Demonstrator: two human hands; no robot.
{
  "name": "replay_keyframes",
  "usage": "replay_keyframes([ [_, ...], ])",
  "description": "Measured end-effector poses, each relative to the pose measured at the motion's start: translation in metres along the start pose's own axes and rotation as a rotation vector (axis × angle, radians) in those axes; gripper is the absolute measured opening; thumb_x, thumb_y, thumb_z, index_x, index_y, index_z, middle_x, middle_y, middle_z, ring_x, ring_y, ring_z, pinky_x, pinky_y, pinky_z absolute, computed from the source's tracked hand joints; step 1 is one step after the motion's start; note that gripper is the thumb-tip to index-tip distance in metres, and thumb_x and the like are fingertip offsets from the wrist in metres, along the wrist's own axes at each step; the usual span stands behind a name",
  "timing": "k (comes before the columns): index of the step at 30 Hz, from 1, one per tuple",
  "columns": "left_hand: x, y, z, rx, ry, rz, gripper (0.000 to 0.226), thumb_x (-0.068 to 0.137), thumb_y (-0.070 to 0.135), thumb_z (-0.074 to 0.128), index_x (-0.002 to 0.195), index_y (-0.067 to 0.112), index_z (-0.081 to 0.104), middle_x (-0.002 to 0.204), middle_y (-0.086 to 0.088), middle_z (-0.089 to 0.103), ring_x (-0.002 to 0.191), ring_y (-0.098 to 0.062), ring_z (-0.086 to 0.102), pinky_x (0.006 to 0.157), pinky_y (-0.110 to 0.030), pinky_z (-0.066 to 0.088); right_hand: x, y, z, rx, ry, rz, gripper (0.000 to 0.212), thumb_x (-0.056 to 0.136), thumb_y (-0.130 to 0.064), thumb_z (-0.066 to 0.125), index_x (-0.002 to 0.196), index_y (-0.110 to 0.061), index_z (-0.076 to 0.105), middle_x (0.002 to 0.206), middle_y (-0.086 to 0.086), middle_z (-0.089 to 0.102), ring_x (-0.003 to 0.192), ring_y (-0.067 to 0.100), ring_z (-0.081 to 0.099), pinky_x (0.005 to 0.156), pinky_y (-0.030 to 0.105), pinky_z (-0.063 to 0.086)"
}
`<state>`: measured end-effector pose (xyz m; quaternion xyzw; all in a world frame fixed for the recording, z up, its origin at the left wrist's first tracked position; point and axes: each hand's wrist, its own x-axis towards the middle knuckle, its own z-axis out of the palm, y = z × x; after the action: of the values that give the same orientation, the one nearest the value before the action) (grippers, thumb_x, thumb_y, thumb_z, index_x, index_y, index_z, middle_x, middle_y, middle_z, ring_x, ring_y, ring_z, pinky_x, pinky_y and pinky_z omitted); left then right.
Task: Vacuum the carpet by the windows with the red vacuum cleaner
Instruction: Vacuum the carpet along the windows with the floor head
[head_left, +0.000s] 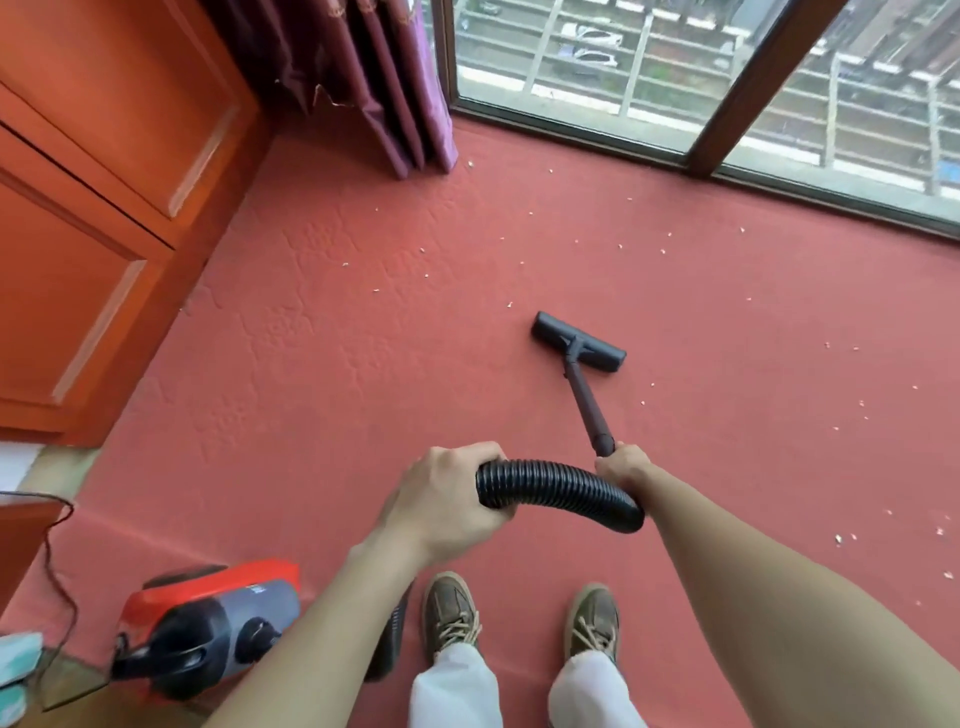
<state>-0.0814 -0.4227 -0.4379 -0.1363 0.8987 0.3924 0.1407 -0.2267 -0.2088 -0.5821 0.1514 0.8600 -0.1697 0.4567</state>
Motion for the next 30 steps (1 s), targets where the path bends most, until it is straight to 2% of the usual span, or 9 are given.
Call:
replay_keyframes([
  [7, 0.026, 0.014, -0.003, -0.068, -0.128, -0.004, 0.02, 0.073, 0.035, 0.069, 0.081, 0.026, 0.053, 0.062, 0.005, 0.056, 0.06, -0.013, 0.053, 0.059, -0.034, 0.048, 0.022, -0.021, -0.03, -0.146, 0.015, -0.054, 0.04, 0.091, -0.021, 0.045, 0.129, -0.01, 0.048, 0.114, 0.013, 0.061, 0.103, 0.033, 0.06, 0.086, 0.033, 0.046],
  [11, 0.018, 0.013, -0.005, -0.05, 0.0, -0.071, 0.018, 0.068, 0.036, 0.062, 0.082, 0.028, 0.052, 0.058, 0.002, 0.054, 0.059, -0.022, 0.054, 0.056, -0.037, 0.049, 0.001, -0.018, -0.027, -0.215, -0.058, -0.106, 0.037, 0.093, -0.021, 0.046, 0.128, -0.011, 0.048, 0.104, 0.008, 0.056, 0.101, 0.031, 0.058, 0.08, 0.027, 0.041],
  [15, 0.018, 0.01, -0.015, 0.155, 0.119, -0.118, 0.025, 0.072, 0.042, 0.063, 0.091, 0.032, 0.052, 0.065, 0.002, 0.06, 0.068, -0.03, 0.06, 0.056, -0.034, 0.045, -0.016, -0.007, -0.017, -0.21, -0.16, -0.139, 0.038, 0.091, -0.029, 0.052, 0.127, -0.015, 0.053, 0.112, 0.01, 0.065, 0.105, 0.03, 0.062, 0.086, 0.029, 0.047],
  [17, 0.024, 0.016, -0.017, 0.191, 0.113, -0.111, 0.024, 0.074, 0.042, 0.063, 0.091, 0.031, 0.05, 0.065, 0.003, 0.06, 0.069, -0.03, 0.061, 0.056, -0.032, 0.041, -0.016, -0.011, -0.023, -0.217, -0.152, -0.143, 0.039, 0.092, -0.028, 0.051, 0.129, -0.017, 0.053, 0.113, 0.01, 0.065, 0.105, 0.029, 0.062, 0.087, 0.029, 0.047],
  [21, 0.029, 0.03, -0.017, 0.003, -0.135, -0.118, 0.018, 0.072, 0.043, 0.065, 0.079, 0.035, 0.051, 0.065, 0.006, 0.058, 0.065, -0.016, 0.057, 0.061, -0.031, 0.047, 0.007, -0.036, -0.044, -0.306, -0.071, -0.144, 0.041, 0.092, -0.023, 0.045, 0.133, -0.017, 0.046, 0.105, 0.008, 0.058, 0.086, 0.027, 0.057, 0.08, 0.028, 0.046],
  [24, 0.027, 0.05, -0.01, -0.139, -0.355, -0.102, 0.018, 0.073, 0.038, 0.069, 0.073, 0.028, 0.054, 0.064, 0.008, 0.057, 0.059, -0.008, 0.051, 0.06, -0.028, 0.045, 0.015, -0.051, -0.048, -0.285, -0.044, -0.13, 0.038, 0.094, -0.02, 0.043, 0.132, -0.02, 0.043, 0.102, 0.009, 0.058, 0.06, 0.017, 0.056, 0.053, 0.024, 0.043],
  [26, 0.03, 0.061, -0.004, -0.244, -0.465, -0.137, 0.018, 0.073, 0.033, 0.071, 0.074, 0.024, 0.056, 0.062, 0.009, 0.055, 0.057, -0.009, 0.051, 0.058, -0.027, 0.044, 0.013, -0.049, -0.047, -0.246, -0.059, -0.123, 0.038, 0.094, -0.02, 0.041, 0.131, -0.021, 0.042, 0.098, 0.009, 0.06, 0.055, 0.016, 0.057, 0.043, 0.021, 0.037],
  [28, 0.037, 0.064, 0.001, -0.292, -0.531, -0.164, 0.016, 0.071, 0.031, 0.071, 0.075, 0.023, 0.057, 0.061, 0.009, 0.056, 0.055, -0.012, 0.054, 0.056, -0.028, 0.046, 0.012, -0.036, -0.049, -0.23, -0.098, -0.146, 0.038, 0.094, -0.021, 0.042, 0.132, -0.019, 0.043, 0.095, 0.008, 0.06, 0.059, 0.018, 0.06, 0.047, 0.022, 0.04],
  [30, 0.048, 0.061, 0.005, -0.188, -0.442, -0.17, 0.014, 0.07, 0.032, 0.069, 0.076, 0.027, 0.056, 0.063, 0.009, 0.058, 0.058, -0.014, 0.058, 0.058, -0.03, 0.047, 0.009, -0.019, -0.054, -0.205, -0.167, -0.183, 0.038, 0.095, -0.021, 0.045, 0.133, -0.016, 0.046, 0.096, 0.009, 0.06, 0.075, 0.023, 0.061, 0.065, 0.026, 0.045],
])
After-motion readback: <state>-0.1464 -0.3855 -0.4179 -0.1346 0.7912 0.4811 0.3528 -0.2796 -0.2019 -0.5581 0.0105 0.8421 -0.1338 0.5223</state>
